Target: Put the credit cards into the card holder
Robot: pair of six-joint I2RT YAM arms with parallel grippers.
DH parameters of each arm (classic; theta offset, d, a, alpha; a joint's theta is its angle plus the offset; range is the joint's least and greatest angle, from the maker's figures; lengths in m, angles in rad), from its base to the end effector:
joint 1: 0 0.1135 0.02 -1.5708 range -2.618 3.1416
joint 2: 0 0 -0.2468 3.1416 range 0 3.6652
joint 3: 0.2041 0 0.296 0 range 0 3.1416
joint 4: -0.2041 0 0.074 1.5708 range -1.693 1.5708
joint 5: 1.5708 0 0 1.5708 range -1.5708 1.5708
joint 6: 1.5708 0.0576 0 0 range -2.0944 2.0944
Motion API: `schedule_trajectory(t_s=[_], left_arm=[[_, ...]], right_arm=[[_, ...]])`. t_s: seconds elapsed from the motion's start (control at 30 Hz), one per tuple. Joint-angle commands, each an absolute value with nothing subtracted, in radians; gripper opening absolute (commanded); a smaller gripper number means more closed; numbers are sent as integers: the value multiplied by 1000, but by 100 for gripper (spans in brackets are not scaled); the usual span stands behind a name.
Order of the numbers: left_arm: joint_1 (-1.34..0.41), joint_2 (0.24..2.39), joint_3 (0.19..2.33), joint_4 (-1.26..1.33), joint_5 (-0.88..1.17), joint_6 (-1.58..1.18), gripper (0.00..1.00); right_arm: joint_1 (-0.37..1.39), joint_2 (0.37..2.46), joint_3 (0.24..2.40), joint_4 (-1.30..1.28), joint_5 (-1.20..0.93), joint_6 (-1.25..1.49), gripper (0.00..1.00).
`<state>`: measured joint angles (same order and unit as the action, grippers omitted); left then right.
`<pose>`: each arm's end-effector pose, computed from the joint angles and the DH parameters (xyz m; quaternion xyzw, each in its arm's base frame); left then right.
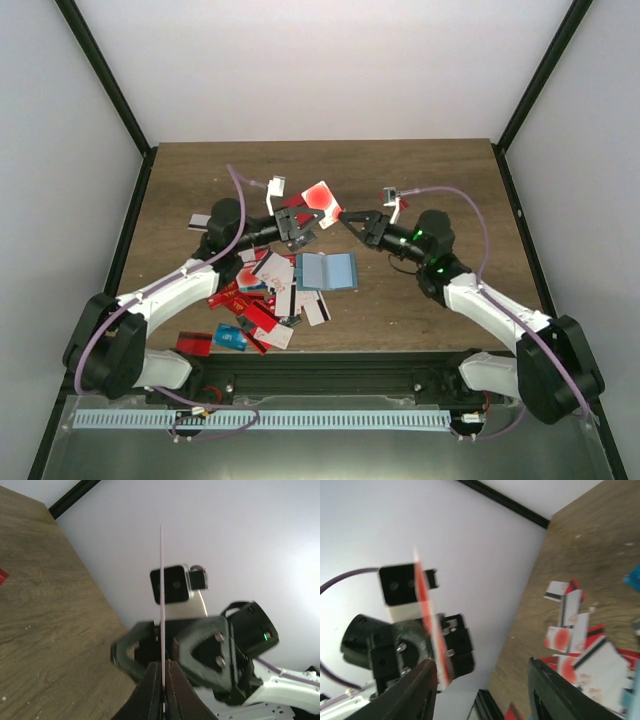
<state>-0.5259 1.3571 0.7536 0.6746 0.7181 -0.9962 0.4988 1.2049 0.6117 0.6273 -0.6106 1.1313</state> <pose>0.2901 -0.2122 0.2479 0.1014 0.6804 -0.6459 0.3309 0.2711 0.1853 0.2358 0.0007 0.6972 0.6424 0.3183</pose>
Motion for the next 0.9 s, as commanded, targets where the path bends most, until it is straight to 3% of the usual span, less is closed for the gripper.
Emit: schedule_trajectory(t_s=[0.0, 0.2, 0.37, 0.63, 0.87], left_arm=[[-523, 1306, 787, 570, 773, -924, 4], [-524, 1277, 790, 431, 850, -836, 4], [-529, 1288, 787, 423, 901, -833, 4], [-553, 1303, 796, 425, 926, -830, 4], [-569, 1314, 796, 425, 922, -830, 4]], right_arm=[[361, 1165, 679, 421, -745, 941, 53], [289, 1192, 790, 251, -997, 725, 56], [290, 1226, 821, 252, -1156, 707, 55], [321, 1247, 840, 238, -1204, 699, 52], [358, 1274, 854, 227, -1224, 677, 38]])
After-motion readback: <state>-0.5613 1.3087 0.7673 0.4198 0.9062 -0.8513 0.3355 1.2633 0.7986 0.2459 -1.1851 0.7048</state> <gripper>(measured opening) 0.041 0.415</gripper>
